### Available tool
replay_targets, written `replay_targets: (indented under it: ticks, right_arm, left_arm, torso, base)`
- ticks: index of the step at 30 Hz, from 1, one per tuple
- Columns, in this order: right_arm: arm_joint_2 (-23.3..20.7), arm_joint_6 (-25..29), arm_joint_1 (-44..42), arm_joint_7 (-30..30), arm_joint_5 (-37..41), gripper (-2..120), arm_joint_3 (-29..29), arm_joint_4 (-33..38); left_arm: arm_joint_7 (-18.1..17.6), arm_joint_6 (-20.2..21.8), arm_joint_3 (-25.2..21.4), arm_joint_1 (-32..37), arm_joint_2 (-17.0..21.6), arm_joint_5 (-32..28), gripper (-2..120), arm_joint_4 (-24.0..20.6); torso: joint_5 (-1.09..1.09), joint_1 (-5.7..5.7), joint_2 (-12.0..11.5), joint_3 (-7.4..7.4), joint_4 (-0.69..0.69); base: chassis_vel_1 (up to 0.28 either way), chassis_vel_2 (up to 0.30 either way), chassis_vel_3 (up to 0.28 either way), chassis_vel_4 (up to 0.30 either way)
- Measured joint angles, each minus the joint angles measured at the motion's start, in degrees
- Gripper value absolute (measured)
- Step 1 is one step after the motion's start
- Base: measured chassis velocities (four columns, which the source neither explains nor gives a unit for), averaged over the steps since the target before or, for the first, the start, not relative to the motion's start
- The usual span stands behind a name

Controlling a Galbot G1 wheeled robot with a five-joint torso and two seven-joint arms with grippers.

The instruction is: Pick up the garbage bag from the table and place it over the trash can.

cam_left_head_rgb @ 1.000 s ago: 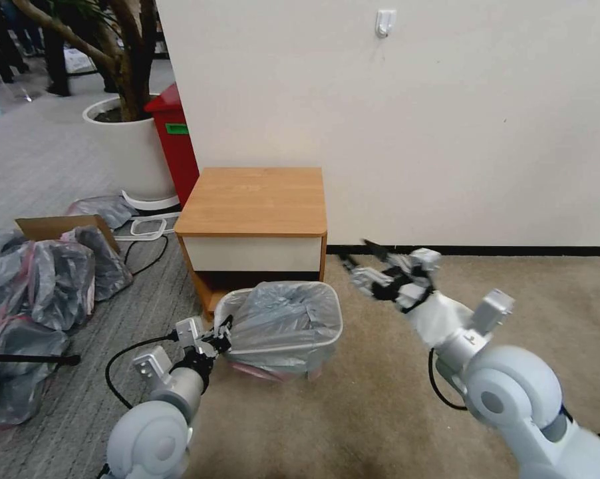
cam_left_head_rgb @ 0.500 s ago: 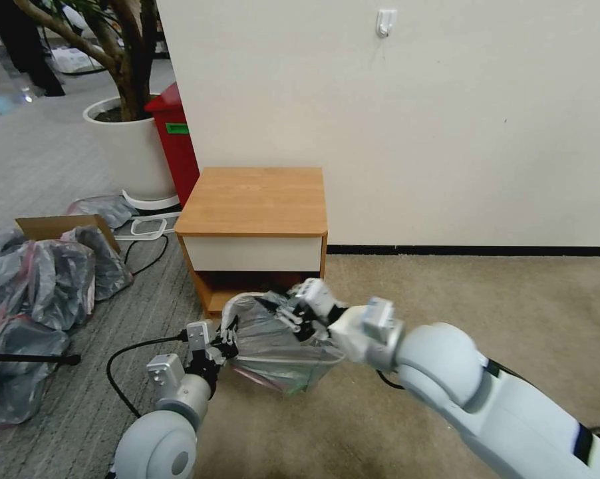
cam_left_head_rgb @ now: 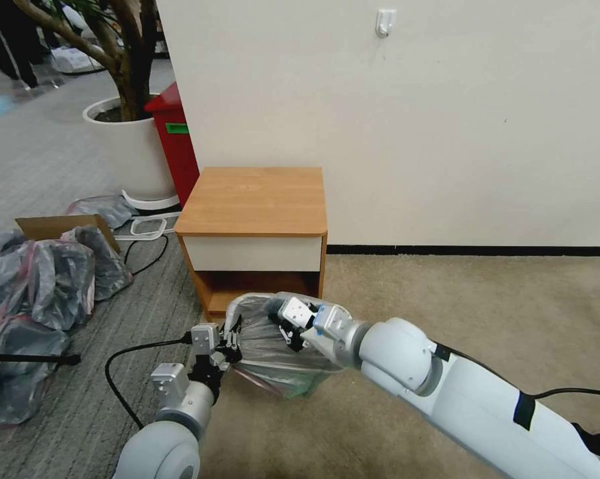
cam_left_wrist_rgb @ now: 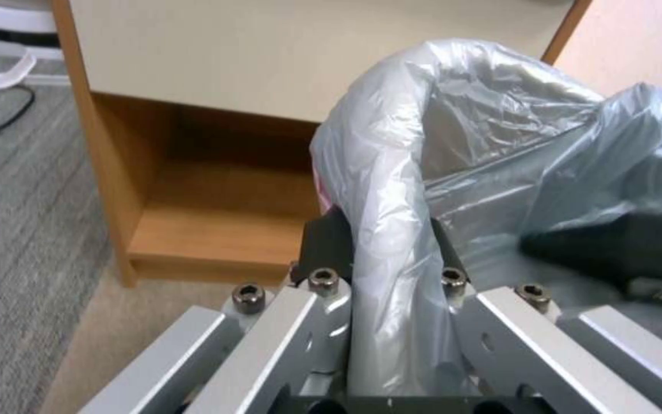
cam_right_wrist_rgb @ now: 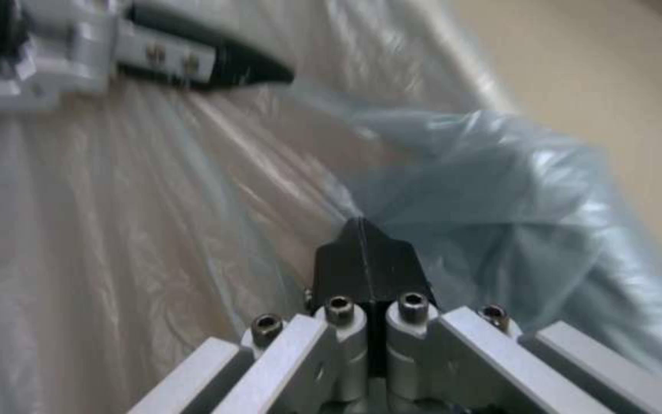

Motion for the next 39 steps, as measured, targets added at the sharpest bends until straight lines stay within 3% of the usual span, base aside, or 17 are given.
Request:
replay_targets:
  ticks: [12,39]
  right_arm:
    - [0.36,0.08,2.10,3.80,-1.46,0,-4.49,-4.43]
    - [2.57,0.20,8.82,7.12,-2.06,0,-12.52,-13.08]
  left_arm:
    - [2.50,-1.94,0.52,1.09,-0.23,5.78,7,-1.08]
    - [5.82,-3.50,2.20,0.99,-0.55,11.12,7,-1.48]
  torso:
    - [0.00,0.00,0.00,0.00,0.00]
    - [0.00,0.00,0.00,0.00,0.00]
  base:
    - [0.000,0.000,0.000,0.000]
    - [0.000,0.000,0.000,0.000]
